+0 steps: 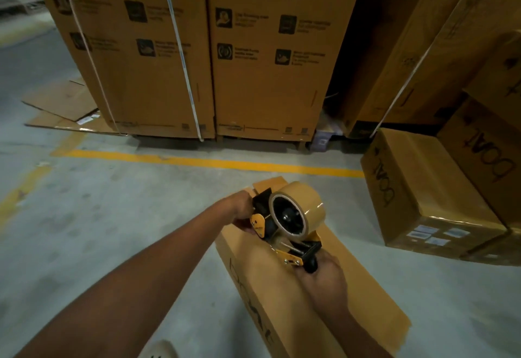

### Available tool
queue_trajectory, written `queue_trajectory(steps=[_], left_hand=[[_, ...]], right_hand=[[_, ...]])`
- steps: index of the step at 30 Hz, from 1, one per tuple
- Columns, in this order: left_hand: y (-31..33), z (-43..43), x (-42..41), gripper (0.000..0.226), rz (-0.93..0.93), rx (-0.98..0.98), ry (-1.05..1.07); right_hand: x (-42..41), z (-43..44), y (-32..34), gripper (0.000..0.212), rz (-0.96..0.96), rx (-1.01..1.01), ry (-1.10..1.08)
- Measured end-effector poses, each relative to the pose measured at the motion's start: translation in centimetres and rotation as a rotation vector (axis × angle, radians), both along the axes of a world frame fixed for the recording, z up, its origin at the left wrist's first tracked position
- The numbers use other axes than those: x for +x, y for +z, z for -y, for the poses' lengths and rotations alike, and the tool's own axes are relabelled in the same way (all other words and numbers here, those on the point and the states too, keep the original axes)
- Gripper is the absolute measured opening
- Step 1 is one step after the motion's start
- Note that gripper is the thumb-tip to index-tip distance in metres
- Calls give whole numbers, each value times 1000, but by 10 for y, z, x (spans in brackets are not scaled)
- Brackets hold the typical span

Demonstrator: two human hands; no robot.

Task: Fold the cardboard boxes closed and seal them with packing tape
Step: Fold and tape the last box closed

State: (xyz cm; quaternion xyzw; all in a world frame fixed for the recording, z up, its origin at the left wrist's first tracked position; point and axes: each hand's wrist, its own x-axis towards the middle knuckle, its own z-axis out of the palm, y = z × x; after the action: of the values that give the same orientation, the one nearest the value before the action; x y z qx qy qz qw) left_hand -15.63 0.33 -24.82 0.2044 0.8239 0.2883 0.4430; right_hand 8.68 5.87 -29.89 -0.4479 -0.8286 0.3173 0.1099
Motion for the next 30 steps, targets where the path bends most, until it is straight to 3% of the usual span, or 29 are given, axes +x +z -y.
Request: queue_trajectory(steps=[3, 7, 9, 13, 17, 20, 26, 30], left_hand=[[-33, -28, -46, 11, -172, -48, -119], [-76, -49, -83, 41, -344, -144, -226], [-98, -50, -94, 46, -368, -213, -299], [-127, -39, -98, 30, -280, -211, -196], [-130, -23, -75, 28, -145, -216, -70], [-131, 1, -30, 29, -26, -225, 30], [-110, 47, 97, 11, 208, -248, 149], [-88, 63, 132, 29, 243, -267, 219]], right_hand=[[-46, -29, -36, 34, -45, 14, 41], [-89, -49, -84, 42, -7, 60, 76], [-99, -54, -109, 37, 46, 52, 84], [-105, -55, -122, 31, 106, 49, 143], [-84, -61, -98, 38, 131, -104, 232], [-51, -68, -76, 19, 204, -210, 343], [45, -61, -52, 12, 293, -251, 469], [97, -43, -44, 16, 313, -188, 473]])
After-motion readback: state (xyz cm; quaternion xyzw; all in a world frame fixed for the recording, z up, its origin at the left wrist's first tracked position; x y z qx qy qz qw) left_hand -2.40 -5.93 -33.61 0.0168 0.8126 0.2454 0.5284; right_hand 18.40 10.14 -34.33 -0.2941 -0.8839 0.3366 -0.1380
